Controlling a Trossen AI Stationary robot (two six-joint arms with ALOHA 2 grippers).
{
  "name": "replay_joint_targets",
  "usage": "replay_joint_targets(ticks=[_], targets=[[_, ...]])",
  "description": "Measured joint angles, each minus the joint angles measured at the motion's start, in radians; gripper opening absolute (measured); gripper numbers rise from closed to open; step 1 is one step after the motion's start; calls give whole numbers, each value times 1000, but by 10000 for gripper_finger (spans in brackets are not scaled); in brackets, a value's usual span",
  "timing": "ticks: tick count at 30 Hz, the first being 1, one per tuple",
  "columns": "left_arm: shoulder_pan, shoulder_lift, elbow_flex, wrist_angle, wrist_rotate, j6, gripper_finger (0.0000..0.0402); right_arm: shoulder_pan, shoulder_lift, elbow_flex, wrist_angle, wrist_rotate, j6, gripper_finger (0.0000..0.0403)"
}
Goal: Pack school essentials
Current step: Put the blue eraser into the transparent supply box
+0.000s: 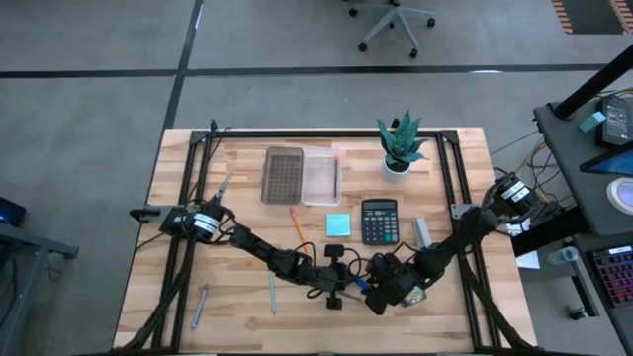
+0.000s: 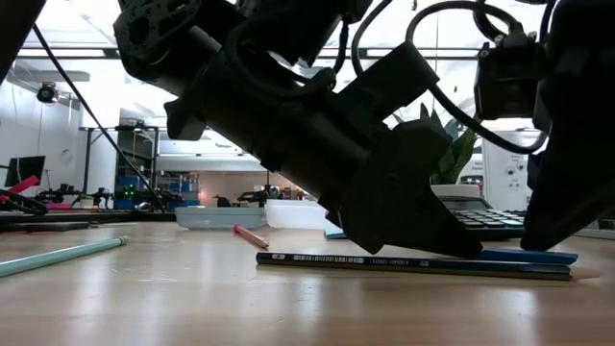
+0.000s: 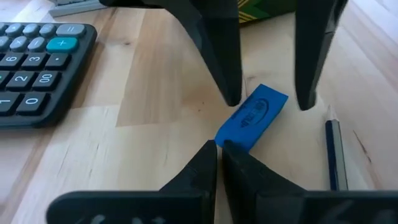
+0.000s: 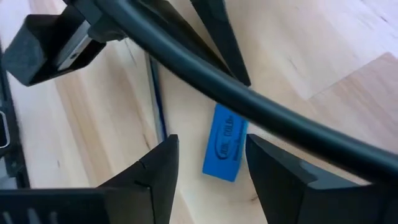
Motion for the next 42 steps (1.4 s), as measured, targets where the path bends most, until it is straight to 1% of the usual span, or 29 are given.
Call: replay_joint_targets(ticks=[3, 5, 9, 15, 18, 23, 26, 29, 31, 34, 36, 39, 42], targets=[[0, 0, 0, 0, -1, 0, 8, -4, 8, 0, 4, 8, -2, 173], [0, 0, 0, 0, -2, 0, 8, -5, 16, 0, -1, 13, -33, 173], [0, -2, 0, 0, -10, 3, 8, -7, 15, 0, -17, 24, -137, 173], [-1, -43, 0, -11, -21, 27, 8, -9, -6, 0, -49, 104, -341, 173], [-3, -72, 1, -48, -23, 32, 8, -9, -23, 1, -58, 120, -398, 173], [-7, -93, 4, -59, -8, 112, 8, 8, -65, 35, -118, 127, -480, 173], [-7, -93, 5, -60, 18, 132, 8, 43, -94, 45, -148, 170, -520, 173], [-10, -93, 5, -60, 68, 149, 11, 89, -132, 43, -197, 264, -528, 173], [-13, -93, 12, -60, 100, 162, 24, 127, -162, 33, -235, 329, -519, 173], [-14, -93, 37, -60, 147, 161, 64, 179, -208, 8, -250, 397, -519, 173], [-8, -93, 59, -76, 180, 159, 98, 204, -247, -13, -260, 406, -540, 173], [13, -93, 104, -196, 182, 163, 147, 223, -322, -57, -255, 403, -575, 171], [40, -93, 148, -290, 196, 211, 178, 223, -420, -118, -230, 399, -632, 169]])
